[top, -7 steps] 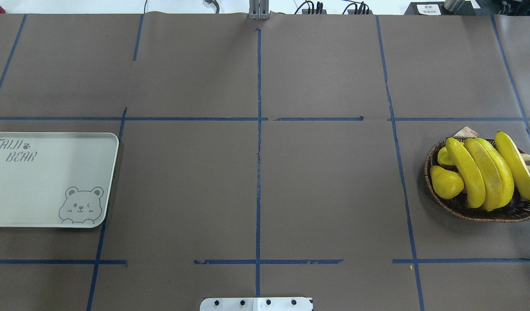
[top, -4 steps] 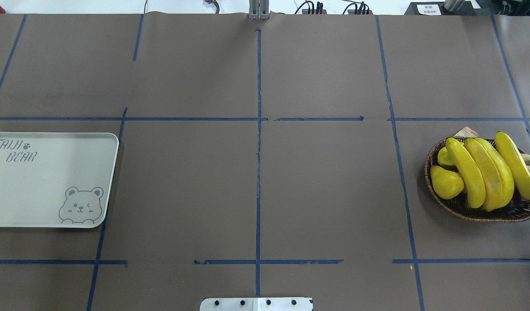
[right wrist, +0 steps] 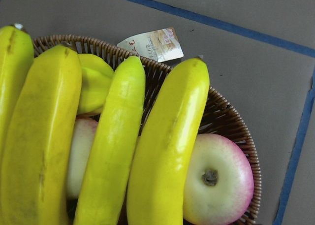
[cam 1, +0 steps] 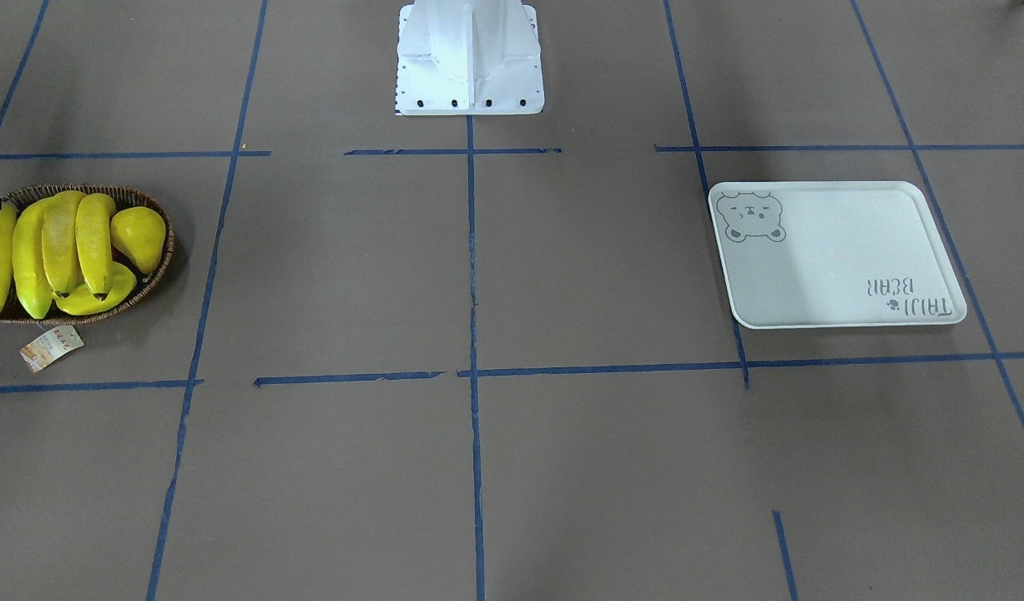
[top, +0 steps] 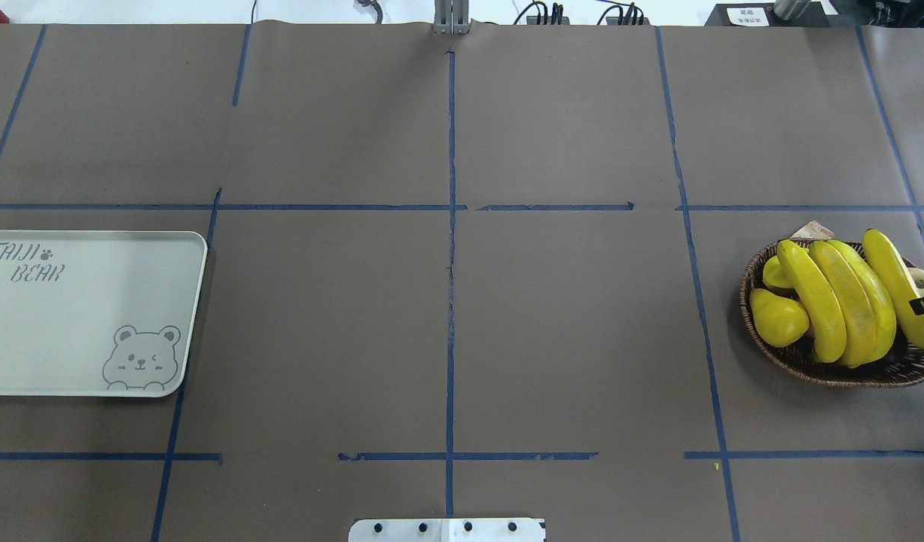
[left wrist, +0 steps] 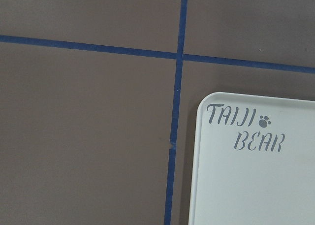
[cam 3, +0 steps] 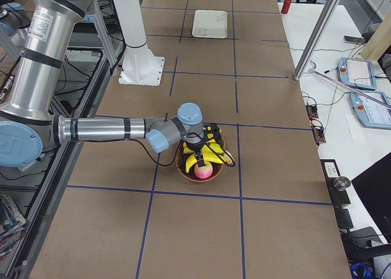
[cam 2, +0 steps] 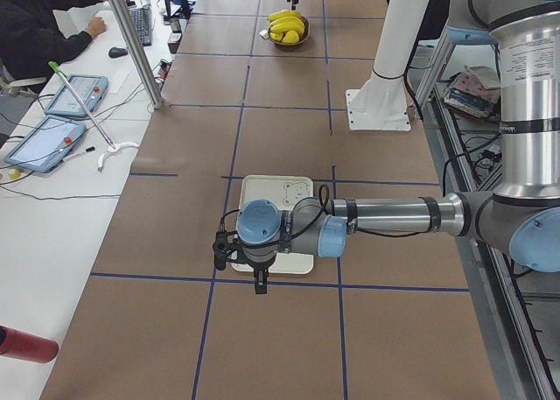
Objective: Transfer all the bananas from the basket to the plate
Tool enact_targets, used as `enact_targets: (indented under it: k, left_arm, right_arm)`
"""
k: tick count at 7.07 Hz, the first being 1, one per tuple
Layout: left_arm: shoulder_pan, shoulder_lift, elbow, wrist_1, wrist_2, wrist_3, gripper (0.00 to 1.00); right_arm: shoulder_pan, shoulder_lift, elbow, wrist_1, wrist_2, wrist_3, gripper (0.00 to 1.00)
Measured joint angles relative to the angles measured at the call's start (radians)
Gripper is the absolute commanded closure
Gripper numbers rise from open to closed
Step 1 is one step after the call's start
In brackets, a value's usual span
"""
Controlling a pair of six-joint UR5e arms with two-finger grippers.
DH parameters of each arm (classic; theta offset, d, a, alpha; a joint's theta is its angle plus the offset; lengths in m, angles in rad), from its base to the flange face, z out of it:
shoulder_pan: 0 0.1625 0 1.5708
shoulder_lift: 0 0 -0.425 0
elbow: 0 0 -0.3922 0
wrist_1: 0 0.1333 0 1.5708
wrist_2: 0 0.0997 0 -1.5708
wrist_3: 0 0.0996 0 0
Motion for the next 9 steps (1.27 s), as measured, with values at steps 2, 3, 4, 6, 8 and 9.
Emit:
enact_targets:
  k: [2, 3, 4, 6, 8, 9]
  left_arm:
    - [0.0, 0.0, -0.002, 0.0, 0.0, -0.001, 0.0]
    - [0.0, -0.001, -0.002, 0.0, 0.0, -0.001, 0.0]
    - [0.0, -0.001, -0.002, 0.0, 0.0, -0.001, 0.0]
    - [0.0, -0.002, -0.001, 0.0, 0.0, -0.001, 0.0]
    - [0.0, -0.004, 0.0, 0.0, 0.0, -0.001, 0.0]
    - [0.0, -0.005, 0.001, 0.0, 0.0, -0.001, 0.0]
  right_arm:
    - [-0.04, 0.006, -0.007, 0.001, -0.011, 0.0, 0.17]
    - [-0.055, 0.007, -0.009, 0.001, -0.022, 0.0, 0.27]
    - [-0.065, 0.009, -0.012, -0.001, -0.032, -0.001, 0.32]
    - [-0.068, 0.009, -0.016, -0.001, -0.037, -0.002, 0.4]
    - [-0.068, 0.007, -0.018, -0.002, -0.035, -0.003, 0.42]
    - [-0.067, 0.006, -0.018, -0.002, -0.033, -0.004, 0.42]
